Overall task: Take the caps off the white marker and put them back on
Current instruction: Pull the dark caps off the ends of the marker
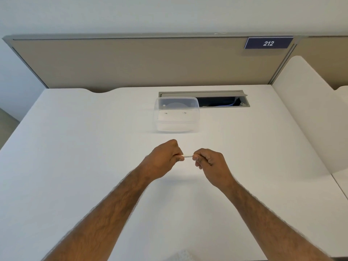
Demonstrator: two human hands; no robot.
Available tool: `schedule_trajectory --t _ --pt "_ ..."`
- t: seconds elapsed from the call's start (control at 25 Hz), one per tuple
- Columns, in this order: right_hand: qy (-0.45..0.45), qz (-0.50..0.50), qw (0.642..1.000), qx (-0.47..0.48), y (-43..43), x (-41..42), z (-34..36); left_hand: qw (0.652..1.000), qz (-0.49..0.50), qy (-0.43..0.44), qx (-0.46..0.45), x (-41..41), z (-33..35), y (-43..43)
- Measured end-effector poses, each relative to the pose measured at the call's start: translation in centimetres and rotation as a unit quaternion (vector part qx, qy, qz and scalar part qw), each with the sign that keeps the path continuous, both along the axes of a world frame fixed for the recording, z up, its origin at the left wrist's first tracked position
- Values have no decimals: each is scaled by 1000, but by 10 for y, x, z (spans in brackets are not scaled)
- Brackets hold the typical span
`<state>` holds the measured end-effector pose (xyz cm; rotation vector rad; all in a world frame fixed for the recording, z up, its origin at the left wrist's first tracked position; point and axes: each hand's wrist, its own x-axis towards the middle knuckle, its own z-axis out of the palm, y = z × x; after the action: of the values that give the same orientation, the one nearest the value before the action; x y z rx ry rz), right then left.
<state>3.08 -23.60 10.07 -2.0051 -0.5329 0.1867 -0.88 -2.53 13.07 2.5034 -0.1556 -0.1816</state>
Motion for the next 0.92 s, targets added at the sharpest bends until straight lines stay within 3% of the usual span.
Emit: schedule_trajectory --t 0.16,0.32,0.4,0.6,0.72,0.92 --pt "8 -1 1000 5 1 -1 0 997 45 -52 20 -9 -5 -1" --pt "-17 5 1000 -10 0 -1 0 997 5 68 -41 1 2 3" --pt "8 11 1000 -9 -1 -3 -1 996 -13 87 -30 2 4 3" --pt "116 -6 992 55 1 -7 3 1000 -21 -10 19 0 7 0" --pt "121 -14 991 63 2 -7 8 997 20 -65 33 -5 7 -3" --pt "63 3 997 33 -1 -3 10 997 -27 50 45 -1 11 -7"
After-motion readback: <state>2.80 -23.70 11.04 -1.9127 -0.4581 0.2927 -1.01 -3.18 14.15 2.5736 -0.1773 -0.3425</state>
